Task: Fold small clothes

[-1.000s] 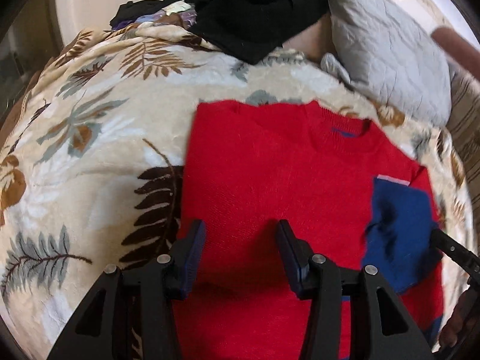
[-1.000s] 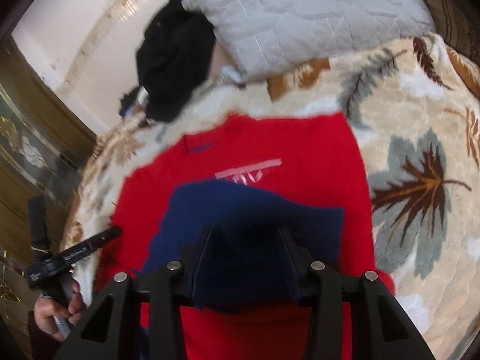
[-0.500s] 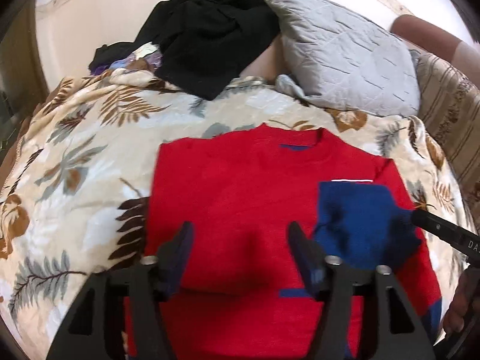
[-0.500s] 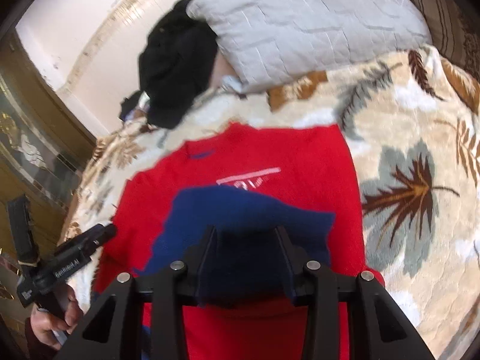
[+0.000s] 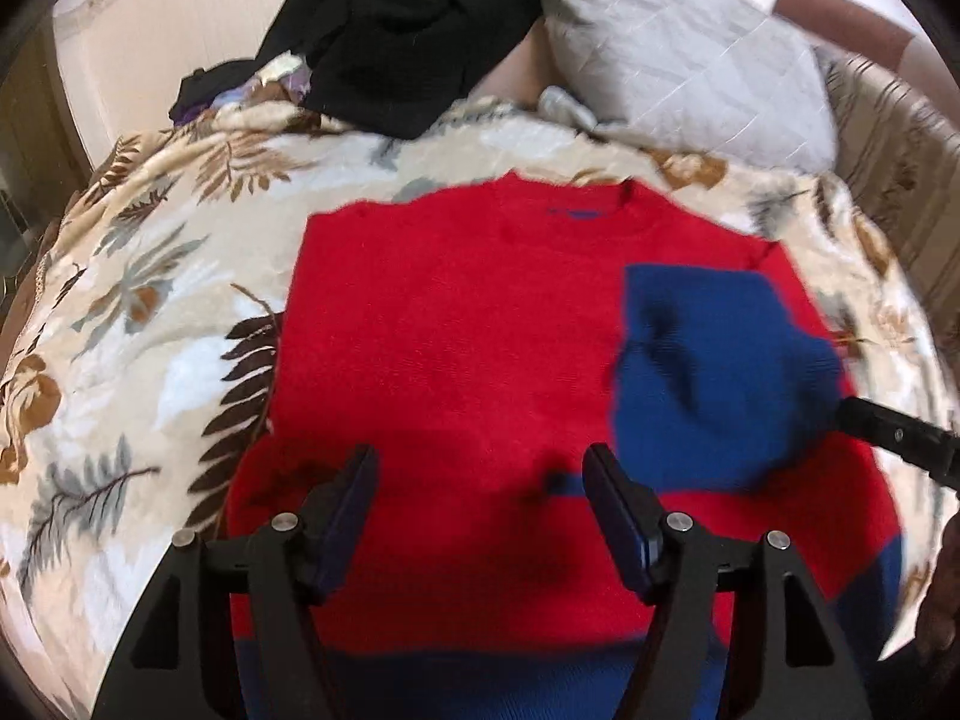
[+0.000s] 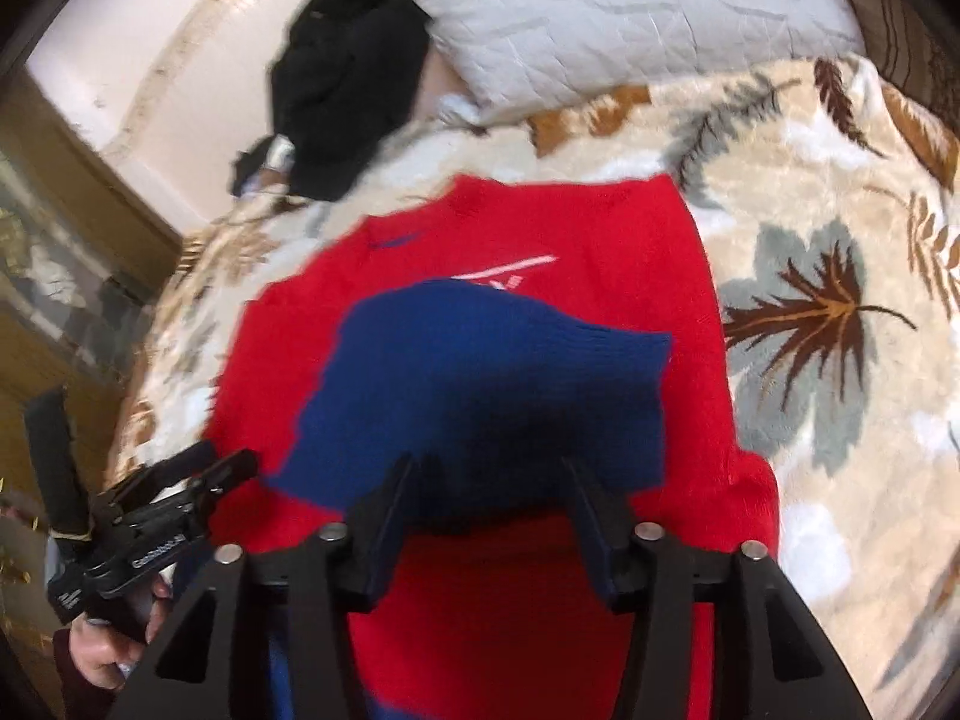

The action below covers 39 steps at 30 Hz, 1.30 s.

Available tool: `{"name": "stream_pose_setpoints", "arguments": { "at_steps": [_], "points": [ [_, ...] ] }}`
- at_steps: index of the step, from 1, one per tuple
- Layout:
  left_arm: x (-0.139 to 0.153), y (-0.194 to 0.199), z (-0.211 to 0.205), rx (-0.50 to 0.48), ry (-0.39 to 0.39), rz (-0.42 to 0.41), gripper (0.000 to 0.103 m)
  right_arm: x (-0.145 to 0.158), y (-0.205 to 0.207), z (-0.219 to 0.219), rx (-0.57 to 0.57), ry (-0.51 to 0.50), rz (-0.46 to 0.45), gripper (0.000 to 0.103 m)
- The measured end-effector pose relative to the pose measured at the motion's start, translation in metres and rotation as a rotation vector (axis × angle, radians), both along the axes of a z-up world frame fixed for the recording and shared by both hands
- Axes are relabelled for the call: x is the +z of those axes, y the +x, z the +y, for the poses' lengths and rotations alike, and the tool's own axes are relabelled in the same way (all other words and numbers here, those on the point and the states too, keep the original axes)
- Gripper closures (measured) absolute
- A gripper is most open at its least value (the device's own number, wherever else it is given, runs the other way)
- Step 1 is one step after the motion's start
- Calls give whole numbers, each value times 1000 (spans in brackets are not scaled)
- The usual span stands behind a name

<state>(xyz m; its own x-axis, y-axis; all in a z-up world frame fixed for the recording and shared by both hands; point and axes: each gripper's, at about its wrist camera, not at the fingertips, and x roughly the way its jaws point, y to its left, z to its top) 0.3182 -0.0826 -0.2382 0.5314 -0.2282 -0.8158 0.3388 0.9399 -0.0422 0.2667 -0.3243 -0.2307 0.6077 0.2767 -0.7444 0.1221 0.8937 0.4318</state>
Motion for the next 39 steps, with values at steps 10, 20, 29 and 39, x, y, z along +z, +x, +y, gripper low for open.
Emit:
{"name": "stream_pose_setpoints", "arguments": {
  "at_steps": [10, 20, 29, 39],
  "points": [
    [26, -76, 87, 162, -65, -144, 23, 27, -92, -28, -63, 22, -135, 33],
    [2, -143, 141, 171, -53, -71, 15, 4, -177, -57, -127, 174, -75, 31],
    [-35, -172, 158, 126, -120, 104, 17, -20, -209, -34, -74, 205, 41, 31],
    [-56, -189, 154, 51, -153, 181, 42, -47, -202, -12, -63, 171, 152, 31]
  ]
}}
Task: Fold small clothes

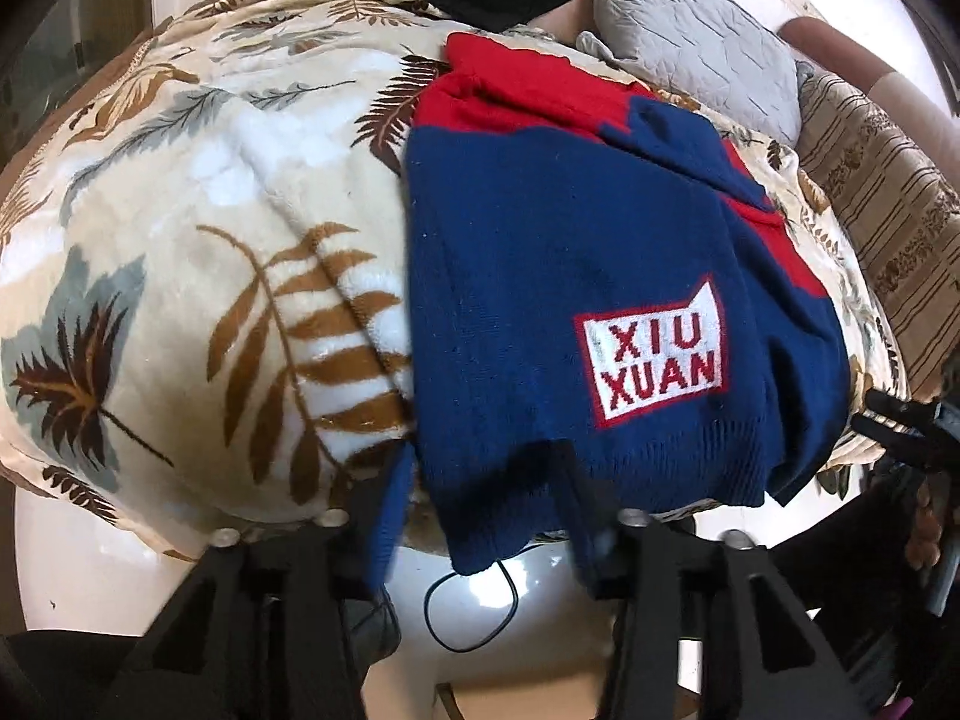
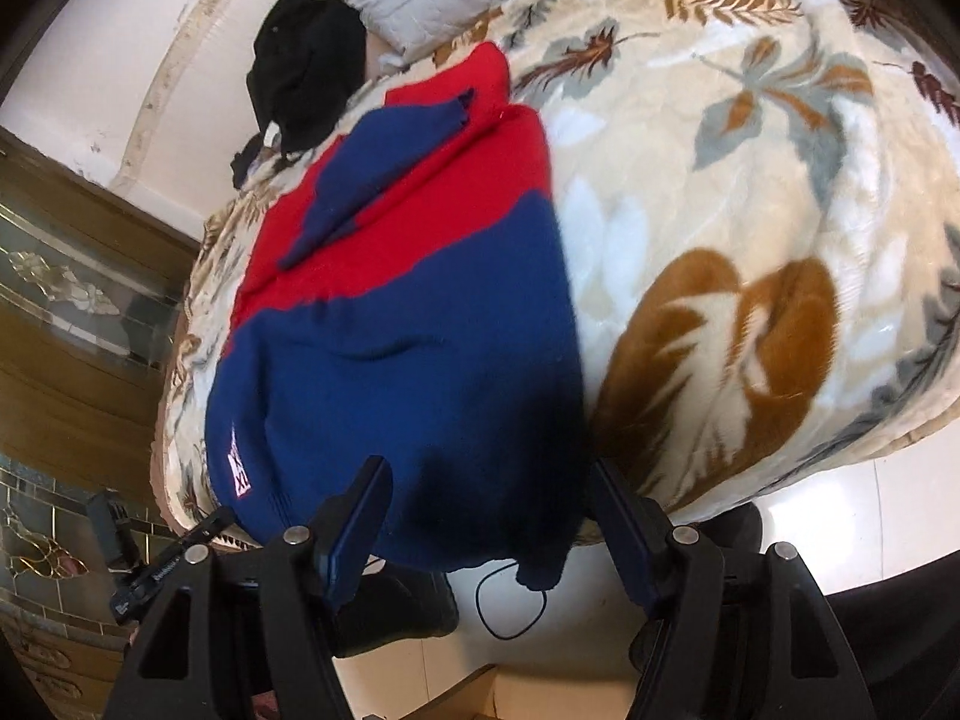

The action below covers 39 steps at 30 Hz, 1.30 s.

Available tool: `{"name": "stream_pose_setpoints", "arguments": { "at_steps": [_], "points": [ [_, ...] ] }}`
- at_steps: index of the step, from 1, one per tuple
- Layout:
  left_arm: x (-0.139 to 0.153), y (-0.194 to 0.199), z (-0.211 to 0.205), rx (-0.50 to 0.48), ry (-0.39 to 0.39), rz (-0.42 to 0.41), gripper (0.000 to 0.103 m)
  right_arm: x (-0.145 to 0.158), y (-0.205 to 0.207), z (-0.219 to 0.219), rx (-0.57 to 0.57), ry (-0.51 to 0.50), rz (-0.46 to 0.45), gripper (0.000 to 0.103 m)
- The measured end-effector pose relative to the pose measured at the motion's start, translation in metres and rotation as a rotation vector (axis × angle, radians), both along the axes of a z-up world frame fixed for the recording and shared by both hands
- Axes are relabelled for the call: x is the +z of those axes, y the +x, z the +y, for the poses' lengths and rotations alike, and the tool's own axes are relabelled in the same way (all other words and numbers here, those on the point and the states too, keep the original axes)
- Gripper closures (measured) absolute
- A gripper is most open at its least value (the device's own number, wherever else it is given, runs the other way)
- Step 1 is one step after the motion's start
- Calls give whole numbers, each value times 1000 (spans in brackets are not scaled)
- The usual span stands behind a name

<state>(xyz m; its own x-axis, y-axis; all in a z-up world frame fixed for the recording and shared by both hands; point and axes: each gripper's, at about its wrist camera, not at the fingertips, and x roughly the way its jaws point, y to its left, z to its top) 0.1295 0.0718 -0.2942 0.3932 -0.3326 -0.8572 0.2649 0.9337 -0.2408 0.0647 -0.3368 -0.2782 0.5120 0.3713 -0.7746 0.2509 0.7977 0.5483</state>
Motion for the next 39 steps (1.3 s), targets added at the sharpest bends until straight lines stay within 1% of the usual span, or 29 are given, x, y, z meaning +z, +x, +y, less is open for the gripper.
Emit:
{"name": "stream_pose_setpoints", "arguments": {
  "at_steps": [1, 3, 4, 5, 6, 7, 8, 9, 10, 11, 12, 13, 15, 16, 17, 18, 19, 20, 24, 25, 26, 27, 28, 29, 30, 31, 32, 35, 39],
  "points": [
    [0, 1, -1, 4, -6, 1, 31, -1, 3, 6, 16, -7, 5, 31],
    [-1, 2, -3, 8, -22, -5, 29, -2, 5, 22, 61, -34, 0, 31],
    [-2, 3, -4, 0, -25, 2, 29, 0, 5, 26, 79, -44, -15, 36],
    [-3, 3, -6, -8, -29, 7, 32, 6, 5, 32, 104, -56, -52, 54],
    [-2, 1, -6, -16, -38, 1, 39, 15, 2, 36, 134, -59, -109, 68],
    [0, 0, -7, -27, -45, -7, 64, 22, -2, 37, 146, -61, -152, 77],
    [1, -2, -9, -30, -14, -24, 73, 28, -6, 37, 144, -67, -193, 77],
    [1, -2, -10, -33, 0, -33, 74, 32, -8, 35, 128, -86, -208, 77],
    [1, -2, -9, -29, -8, -27, 74, 31, -9, 32, 108, -97, -199, 77],
    [1, -1, -7, -21, -23, -20, 74, 26, -9, 24, 73, -89, -164, 77],
    [1, -1, -6, -16, -36, -13, 74, 20, -9, 17, 41, -71, -126, 76],
    [1, -1, -4, -12, -41, -10, 74, 15, -10, 10, 14, -62, -91, 72],
    [-1, 0, 0, 7, -45, 11, 58, 1, -13, -2, -54, -63, 17, 72],
    [-4, 2, 2, 18, -42, 35, 34, -2, -16, -4, -64, -52, 37, 71],
    [-6, 3, 3, 24, -43, 48, 21, -6, -18, -5, -71, -26, 58, 68],
    [-8, 4, 2, 24, -55, 60, 20, -10, -21, -6, -73, 10, 78, 61],
    [-10, 0, 5, 17, -58, 67, 20, -15, -22, -5, -78, 35, 98, 30],
    [-12, 1, 2, 4, -56, 78, 20, -19, -24, -6, -99, 56, 113, 18],
    [-16, -1, -7, -34, -22, 75, 21, -28, -13, 4, -70, 89, 101, 18],
    [-17, -1, -10, -41, -8, 75, 26, -32, -10, 6, -68, 95, 102, 18],
    [-18, -1, -11, -42, 8, 76, 35, -37, -6, 8, -68, 102, 107, 18],
    [-19, 0, -13, -40, 20, 77, 40, -41, -4, 11, -58, 105, 106, 18],
    [-20, 0, -13, -35, 20, 82, 47, -45, -3, 17, -42, 99, 106, 21],
    [-20, 0, -11, -30, 12, 88, 57, -47, -2, 20, -23, 87, 102, 29],
    [-20, 0, -8, -22, -5, 95, 63, -45, 1, 25, -7, 80, 91, 35],
    [-20, -1, -4, -17, -25, 101, 73, -42, 0, 27, -2, 76, 83, 42],
    [-19, -2, -2, -16, -37, 102, 80, -39, -2, 27, 7, 77, 76, 55],
    [-13, -7, -1, -29, -34, 90, 89, -23, -12, 31, 35, 75, 33, 83],
    [-2, -13, -2, -45, -85, 62, 90, -1, -22, 34, 82, 135, -74, 85]
  ]
}}
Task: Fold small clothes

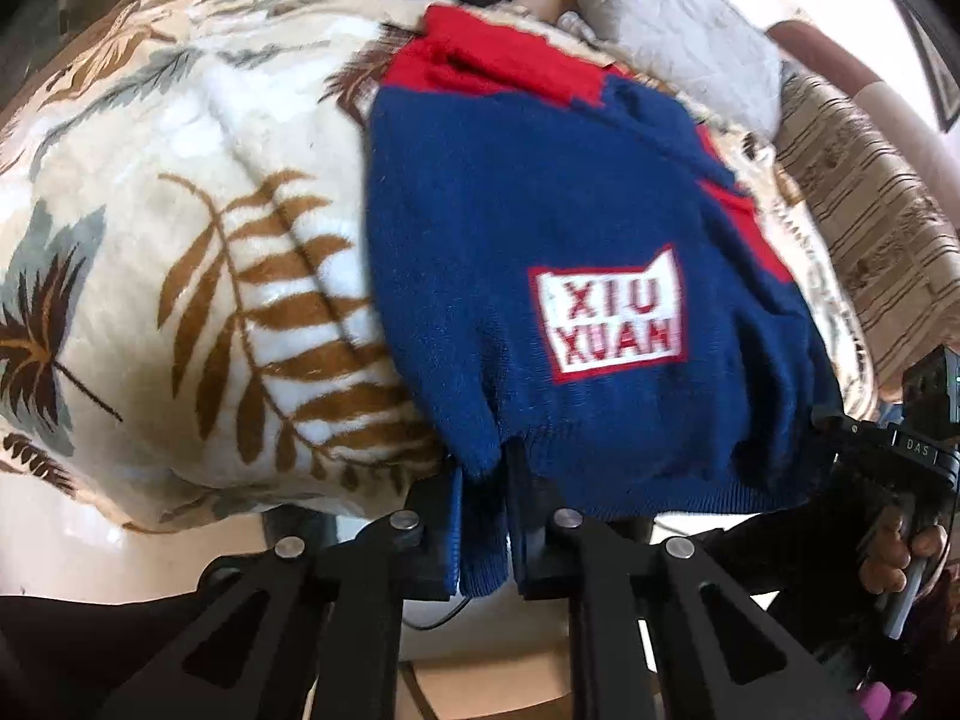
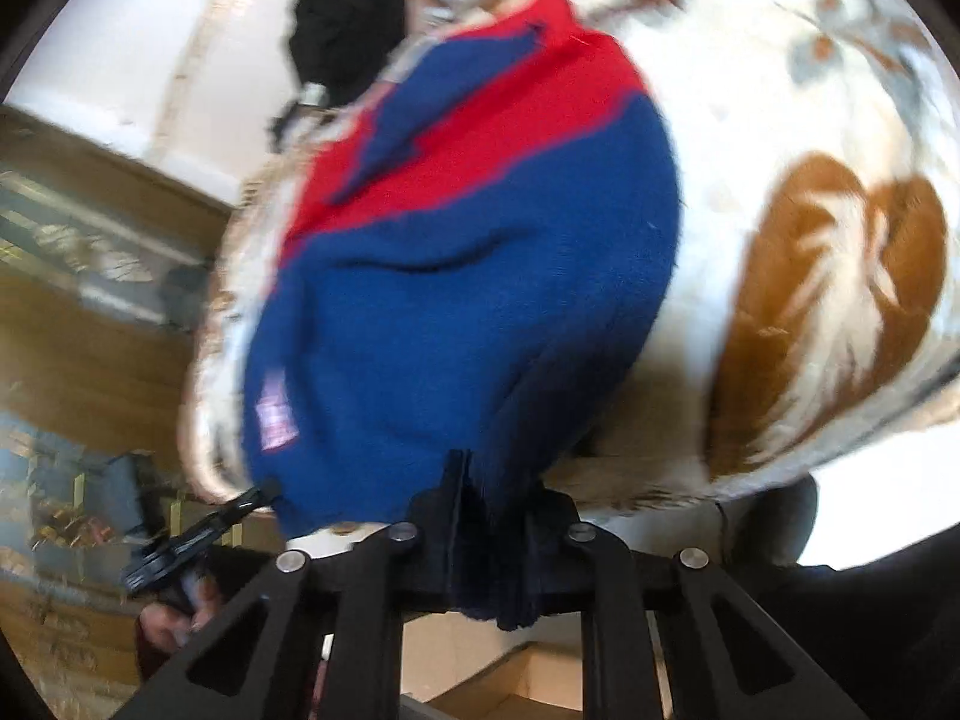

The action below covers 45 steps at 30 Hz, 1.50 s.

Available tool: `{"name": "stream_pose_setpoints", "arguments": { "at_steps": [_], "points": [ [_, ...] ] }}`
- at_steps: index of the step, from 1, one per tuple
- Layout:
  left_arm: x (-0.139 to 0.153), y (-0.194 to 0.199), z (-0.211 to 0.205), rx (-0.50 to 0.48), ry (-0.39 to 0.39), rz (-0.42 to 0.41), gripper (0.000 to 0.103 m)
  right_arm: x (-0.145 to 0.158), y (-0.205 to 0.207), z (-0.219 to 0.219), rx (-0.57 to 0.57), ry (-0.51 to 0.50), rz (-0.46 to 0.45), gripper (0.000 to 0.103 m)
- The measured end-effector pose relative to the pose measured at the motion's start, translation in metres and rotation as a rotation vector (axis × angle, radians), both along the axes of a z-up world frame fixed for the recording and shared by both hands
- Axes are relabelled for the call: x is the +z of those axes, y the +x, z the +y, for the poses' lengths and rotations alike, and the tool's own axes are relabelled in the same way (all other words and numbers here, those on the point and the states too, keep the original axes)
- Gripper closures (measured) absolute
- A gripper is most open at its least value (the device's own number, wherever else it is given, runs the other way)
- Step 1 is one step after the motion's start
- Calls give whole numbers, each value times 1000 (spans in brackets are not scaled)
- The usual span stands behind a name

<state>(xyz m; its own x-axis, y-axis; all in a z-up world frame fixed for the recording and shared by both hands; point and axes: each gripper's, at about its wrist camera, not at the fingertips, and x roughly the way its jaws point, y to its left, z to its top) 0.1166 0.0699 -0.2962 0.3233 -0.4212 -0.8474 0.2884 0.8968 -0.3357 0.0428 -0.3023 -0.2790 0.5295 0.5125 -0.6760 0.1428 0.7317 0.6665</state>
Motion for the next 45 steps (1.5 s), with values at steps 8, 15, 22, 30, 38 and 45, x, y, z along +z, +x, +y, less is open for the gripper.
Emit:
{"name": "stream_pose_setpoints", "arguments": {
  "at_steps": [8, 15, 22, 30, 38, 45],
  "points": [
    [-23, 13, -16, -11, 41, 100, 19, -44, 16, -14, -91, 72, 227, 32],
    [-25, 19, -20, 12, 67, 104, 75, -48, 23, -10, -84, 31, 168, 46],
    [7, 6, -15, -30, -14, 82, 92, -3, 6, 1, 7, -16, 84, 92],
    [62, 12, 5, -43, -164, -8, 92, 70, 20, 5, 63, 36, -162, 92],
    [9, 31, -16, -37, -55, 143, 84, 3, 39, 6, 48, 95, 42, 90],
    [-15, 39, -21, 2, -14, 228, 62, -23, 47, 7, 21, 127, 159, 84]
  ]
}}
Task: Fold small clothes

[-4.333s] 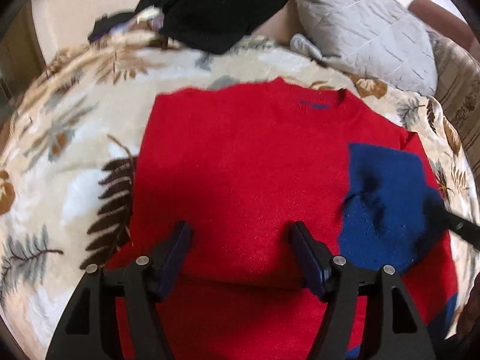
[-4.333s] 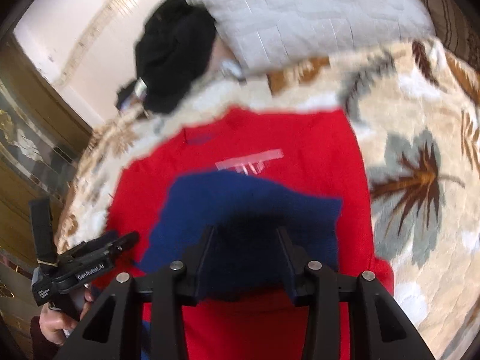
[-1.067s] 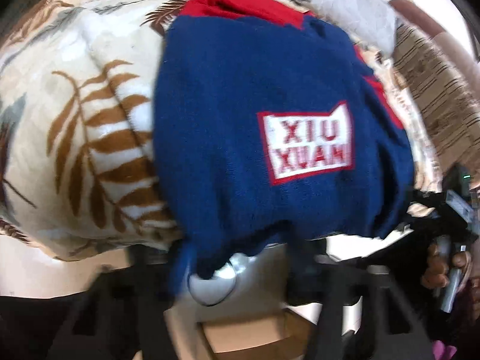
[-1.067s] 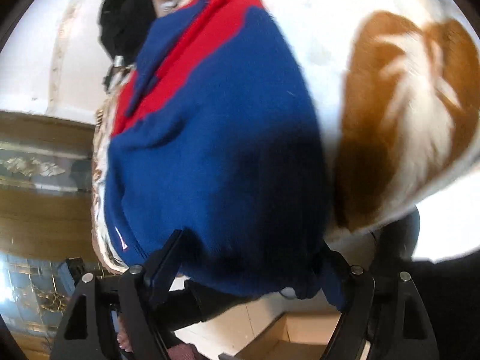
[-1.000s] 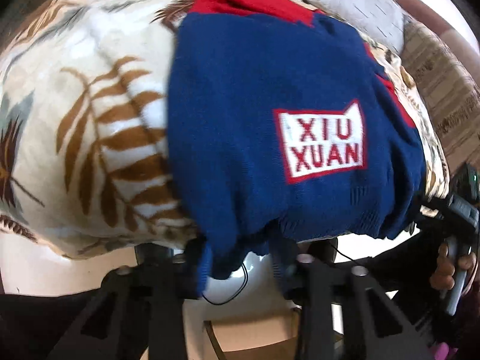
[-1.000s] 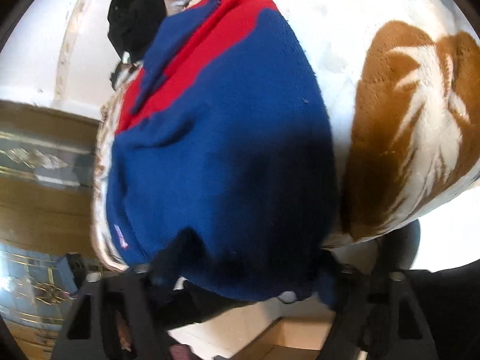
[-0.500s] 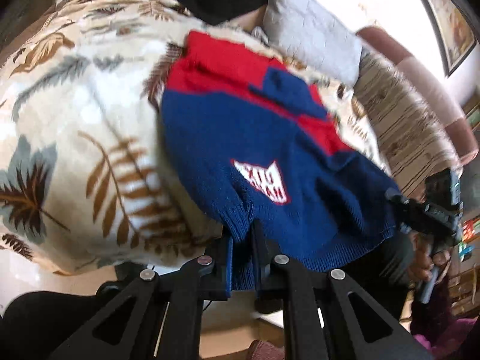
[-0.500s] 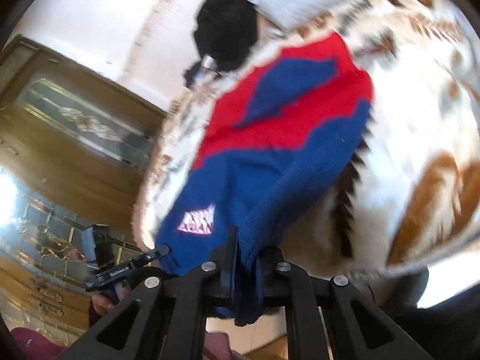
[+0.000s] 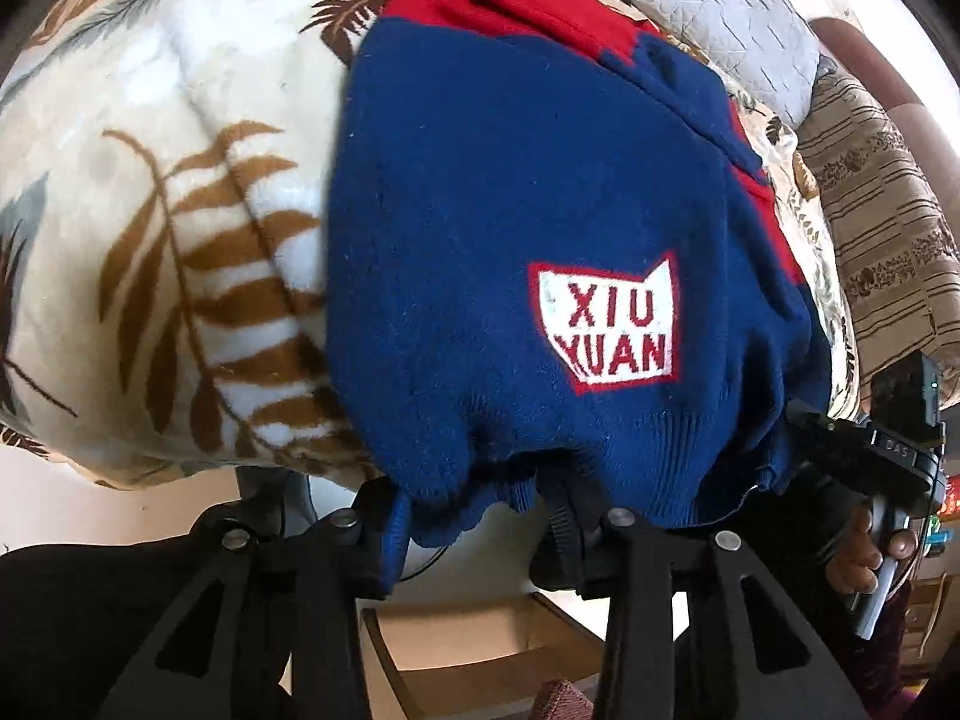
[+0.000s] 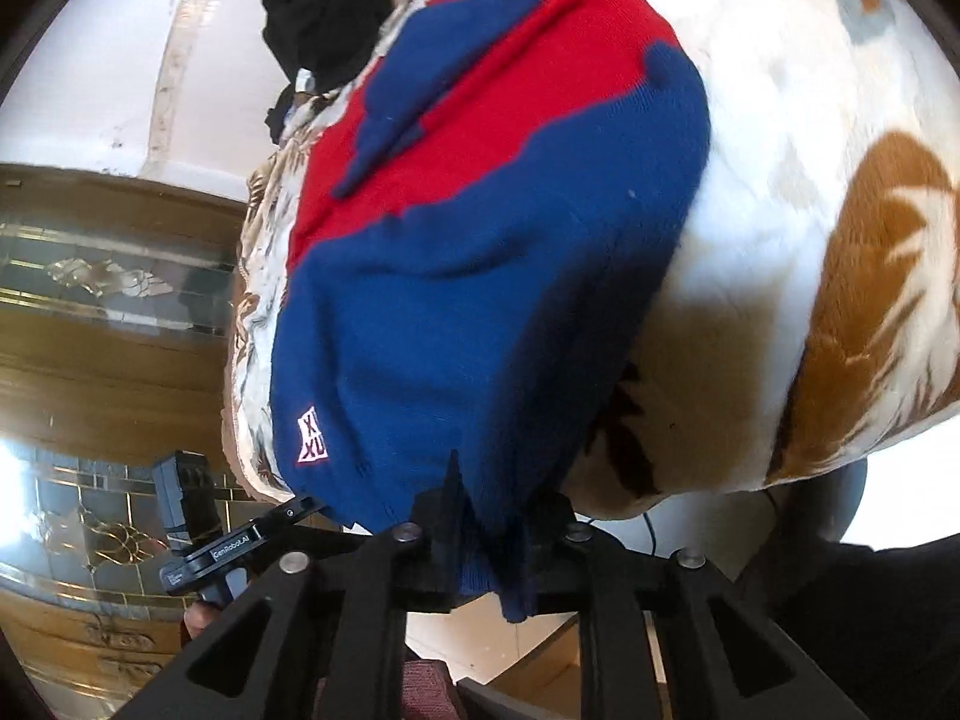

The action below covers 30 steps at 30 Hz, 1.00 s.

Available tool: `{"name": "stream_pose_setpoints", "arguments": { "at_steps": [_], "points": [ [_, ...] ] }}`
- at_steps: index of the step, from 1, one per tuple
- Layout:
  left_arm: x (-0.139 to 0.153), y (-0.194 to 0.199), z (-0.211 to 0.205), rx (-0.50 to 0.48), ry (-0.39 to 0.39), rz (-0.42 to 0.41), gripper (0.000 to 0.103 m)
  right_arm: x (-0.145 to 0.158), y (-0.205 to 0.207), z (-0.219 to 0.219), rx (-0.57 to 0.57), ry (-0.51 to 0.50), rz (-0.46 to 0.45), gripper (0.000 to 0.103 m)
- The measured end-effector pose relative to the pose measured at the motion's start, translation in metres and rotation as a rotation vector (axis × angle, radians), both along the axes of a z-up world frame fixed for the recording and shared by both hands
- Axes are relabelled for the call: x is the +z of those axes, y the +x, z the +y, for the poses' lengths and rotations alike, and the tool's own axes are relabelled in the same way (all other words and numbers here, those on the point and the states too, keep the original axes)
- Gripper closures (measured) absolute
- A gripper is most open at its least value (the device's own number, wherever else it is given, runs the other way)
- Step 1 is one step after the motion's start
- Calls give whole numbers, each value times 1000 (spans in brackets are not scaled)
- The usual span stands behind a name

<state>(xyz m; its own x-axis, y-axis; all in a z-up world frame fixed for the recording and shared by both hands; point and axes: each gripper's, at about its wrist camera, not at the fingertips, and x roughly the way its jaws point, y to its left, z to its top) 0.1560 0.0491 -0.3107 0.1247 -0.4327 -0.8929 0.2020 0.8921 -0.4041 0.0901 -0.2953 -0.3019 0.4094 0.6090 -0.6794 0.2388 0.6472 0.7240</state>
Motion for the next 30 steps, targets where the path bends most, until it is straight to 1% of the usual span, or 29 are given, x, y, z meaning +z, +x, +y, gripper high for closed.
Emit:
{"name": "stream_pose_setpoints", "arguments": {
  "at_steps": [1, 2, 3, 4, 5, 8, 10, 13, 15, 16, 19, 21, 22, 23, 24, 25, 27, 28, 29, 30],
  "points": [
    [-1, 1, 0, 2, -1, 1, 63, -1, 0, 0, 1, 1, -2, 84],
    [-2, 1, 0, 6, -4, -3, 65, 1, 2, 3, 13, -8, -26, 84],
    [-1, 2, 0, 5, -11, -12, 70, 5, 1, 4, 30, -24, -47, 84],
    [0, 3, -1, 5, -20, -17, 79, 7, 0, 5, 44, -41, -63, 83],
    [1, 1, 4, 6, -27, -19, 84, 11, 0, 7, 52, -53, -75, 86],
    [3, 1, 14, 29, -66, -16, 93, 21, -5, 3, 44, -43, -107, 89],
    [10, -3, 21, 36, -104, -43, 94, 29, -8, 1, 45, -37, -133, 90],
    [31, -10, 27, 30, -147, -103, 95, 42, -12, -3, 46, -16, -175, 90],
    [37, -11, 26, 29, -172, -117, 95, 47, -12, -2, 53, -24, -193, 90],
    [37, -10, 26, 26, -170, -117, 95, 46, -12, -2, 54, -29, -186, 90],
    [28, -10, 21, 12, -115, -105, 95, 30, -8, 0, 56, -18, -125, 90],
    [20, -9, 17, 13, -94, -72, 92, 14, -8, 0, 45, -1, -64, 88],
    [15, -8, 14, 8, -85, -53, 85, 8, -9, -2, 32, 6, -38, 86],
    [12, -7, 12, 2, -72, -43, 76, 4, -9, -3, 16, 4, -13, 85],
    [12, -7, 8, 1, -63, -42, 72, 2, -8, -3, 8, -3, 0, 83],
    [11, -7, 5, -1, -57, -44, 68, 1, -8, -4, 4, -2, 7, 75],
    [12, -8, 3, -12, -64, -58, 70, 1, -8, -4, -8, 14, 11, 47],
    [13, -8, 2, -18, -64, -67, 70, 1, -8, -4, -21, 11, 2, 22],
    [13, -8, 1, -20, -59, -73, 77, 4, -9, -3, -39, -11, -29, 22],
    [13, -8, 1, -21, -60, -76, 85, 5, -8, -1, -21, -31, -53, 24]
  ]
}}
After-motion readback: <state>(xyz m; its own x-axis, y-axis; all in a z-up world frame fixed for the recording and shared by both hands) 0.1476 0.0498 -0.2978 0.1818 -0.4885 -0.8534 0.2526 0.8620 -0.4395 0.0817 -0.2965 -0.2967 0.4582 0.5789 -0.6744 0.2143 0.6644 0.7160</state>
